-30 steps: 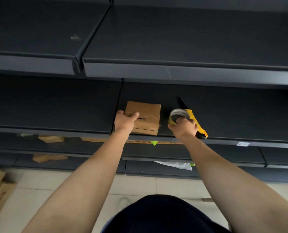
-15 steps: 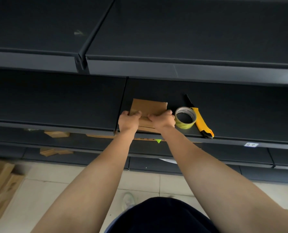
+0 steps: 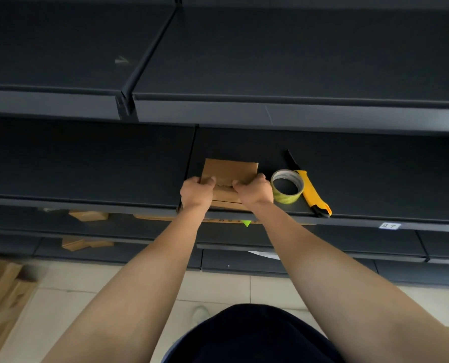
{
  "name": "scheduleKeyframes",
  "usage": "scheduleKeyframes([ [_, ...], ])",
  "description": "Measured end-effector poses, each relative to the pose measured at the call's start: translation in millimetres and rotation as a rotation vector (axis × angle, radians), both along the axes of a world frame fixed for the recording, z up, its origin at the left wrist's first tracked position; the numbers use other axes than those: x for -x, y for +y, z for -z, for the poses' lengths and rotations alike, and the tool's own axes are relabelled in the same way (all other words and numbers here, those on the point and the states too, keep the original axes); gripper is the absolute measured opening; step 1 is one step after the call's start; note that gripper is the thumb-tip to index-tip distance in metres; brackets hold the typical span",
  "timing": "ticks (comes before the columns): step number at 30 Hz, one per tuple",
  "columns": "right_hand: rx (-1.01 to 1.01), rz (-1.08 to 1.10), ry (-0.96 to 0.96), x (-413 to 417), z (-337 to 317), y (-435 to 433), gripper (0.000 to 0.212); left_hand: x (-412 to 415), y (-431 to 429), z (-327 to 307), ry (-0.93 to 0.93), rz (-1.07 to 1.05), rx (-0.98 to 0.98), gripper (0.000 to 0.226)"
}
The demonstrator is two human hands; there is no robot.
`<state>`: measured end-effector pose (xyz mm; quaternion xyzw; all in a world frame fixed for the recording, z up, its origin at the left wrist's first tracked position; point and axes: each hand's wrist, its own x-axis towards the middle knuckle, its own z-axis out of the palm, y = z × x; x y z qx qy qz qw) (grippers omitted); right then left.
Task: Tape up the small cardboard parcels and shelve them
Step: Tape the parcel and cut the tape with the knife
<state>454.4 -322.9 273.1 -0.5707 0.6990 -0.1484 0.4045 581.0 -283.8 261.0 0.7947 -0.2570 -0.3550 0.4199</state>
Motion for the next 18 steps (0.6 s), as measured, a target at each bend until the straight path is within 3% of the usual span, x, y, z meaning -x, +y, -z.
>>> scheduleKeyframes([
  [4,0.138,0.035,-0.066,28.6,-0.3,0.9,0.04,-2.9,-0.2,-1.4,0.038,0.015,-0.027,0.045],
  [7,0.248,0.078,0.166,51.0,8.4,-1.6,0.038,-0.7,0.1,-2.0,0.073,0.013,-0.043,0.063],
  [11,0.101,-0.031,0.364,66.0,19.3,-1.0,0.042,4.0,-0.1,-2.3,0.074,0.012,-0.035,0.056],
  [14,0.128,-0.128,0.487,71.6,25.5,1.6,0.034,6.9,-1.0,-2.9,0.071,-0.001,-0.043,0.062],
  [18,0.181,-0.101,0.474,81.2,23.0,2.8,0.031,11.8,1.6,-5.1,0.033,0.001,-0.044,0.07],
])
